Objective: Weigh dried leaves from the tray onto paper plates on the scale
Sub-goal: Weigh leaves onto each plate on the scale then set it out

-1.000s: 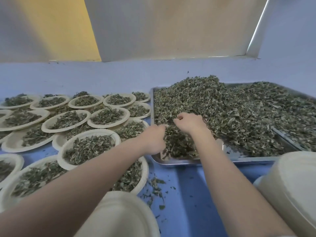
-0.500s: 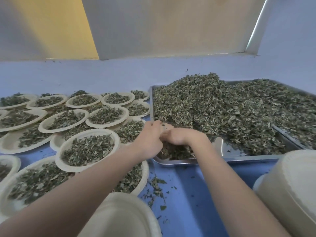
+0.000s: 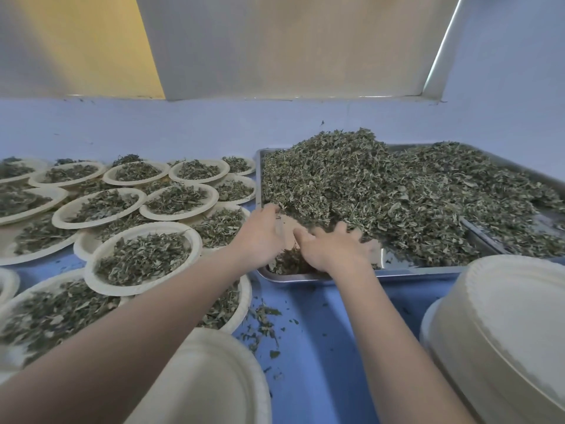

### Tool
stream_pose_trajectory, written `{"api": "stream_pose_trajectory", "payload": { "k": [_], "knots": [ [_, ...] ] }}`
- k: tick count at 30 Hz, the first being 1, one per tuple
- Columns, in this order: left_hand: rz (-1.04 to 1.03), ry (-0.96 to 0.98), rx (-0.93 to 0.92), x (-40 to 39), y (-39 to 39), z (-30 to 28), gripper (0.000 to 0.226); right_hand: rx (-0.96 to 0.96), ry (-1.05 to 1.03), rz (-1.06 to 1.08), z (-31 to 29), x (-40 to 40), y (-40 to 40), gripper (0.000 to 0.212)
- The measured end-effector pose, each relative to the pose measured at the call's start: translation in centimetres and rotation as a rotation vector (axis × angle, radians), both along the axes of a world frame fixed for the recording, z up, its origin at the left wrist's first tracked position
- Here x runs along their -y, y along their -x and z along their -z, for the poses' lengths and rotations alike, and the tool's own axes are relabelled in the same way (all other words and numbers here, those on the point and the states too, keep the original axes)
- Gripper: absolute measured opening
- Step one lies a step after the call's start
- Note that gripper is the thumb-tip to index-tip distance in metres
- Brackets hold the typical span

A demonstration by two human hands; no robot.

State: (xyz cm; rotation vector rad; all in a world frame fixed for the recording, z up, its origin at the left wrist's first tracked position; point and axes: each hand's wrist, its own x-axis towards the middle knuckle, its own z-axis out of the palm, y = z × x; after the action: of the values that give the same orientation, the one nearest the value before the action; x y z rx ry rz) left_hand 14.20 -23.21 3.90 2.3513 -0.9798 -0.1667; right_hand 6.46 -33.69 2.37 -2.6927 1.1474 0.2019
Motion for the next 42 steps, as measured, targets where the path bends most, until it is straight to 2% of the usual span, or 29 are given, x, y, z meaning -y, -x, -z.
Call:
{"api": "stream_pose_trajectory", "payload": {
  "k": [3, 9, 14, 19, 26, 30, 34, 36, 39, 42],
  "knots": [
    [-0.029, 0.065, -0.024, -0.8, -0.1, -0.5, 0.06, -0.075, -0.009, 0.029, 0.3, -1.4, 0.2, 0.077],
    [-0.079, 0.17, -0.078, -2.1, 0.1, -0.9, 0.057, 0.115, -0.18, -0.209, 0.3, -4.2, -1.5, 0.06],
    [-0.114, 0.183, -0.08, -3.2, 0.3, -0.6, 0.056, 0.155, -0.066, -0.356, 0.6, -5.0, -1.5, 0.063],
    [-0.113, 0.179, -0.097, -3.3, 0.6, -0.5, 0.056, 0.236, 0.037, -0.457, 0.8, -5.2, -0.5, 0.045],
    [-0.109, 0.176, -0.132, -3.2, 0.7, -0.6, 0.058, 0.357, 0.004, -0.464, 1.0, -4.4, -1.1, 0.039],
    [-0.116, 0.205, -0.119, -3.6, 0.6, -0.9, 0.052, 0.527, -0.101, -0.262, 0.4, -2.1, -2.5, 0.038],
    [-0.114, 0.225, -0.159, -4.0, 0.7, -1.4, 0.045, 0.697, -0.293, 0.1, -0.3, 0.4, -3.6, 0.041],
    [-0.117, 0.227, -0.211, -4.1, 0.8, -1.5, 0.042, 0.808, -0.481, 0.282, -0.8, 0.8, -3.8, 0.036],
    [-0.143, 0.248, -0.348, -4.4, 1.3, -2.0, 0.037, 1.067, -1.013, 0.465, -1.7, 0.2, -3.3, 0.025],
    [-0.174, 0.393, -0.598, -5.5, 2.4, -2.9, 0.033, 1.279, -1.589, 0.418, -2.7, -1.9, -2.1, 0.027]
  ]
}}
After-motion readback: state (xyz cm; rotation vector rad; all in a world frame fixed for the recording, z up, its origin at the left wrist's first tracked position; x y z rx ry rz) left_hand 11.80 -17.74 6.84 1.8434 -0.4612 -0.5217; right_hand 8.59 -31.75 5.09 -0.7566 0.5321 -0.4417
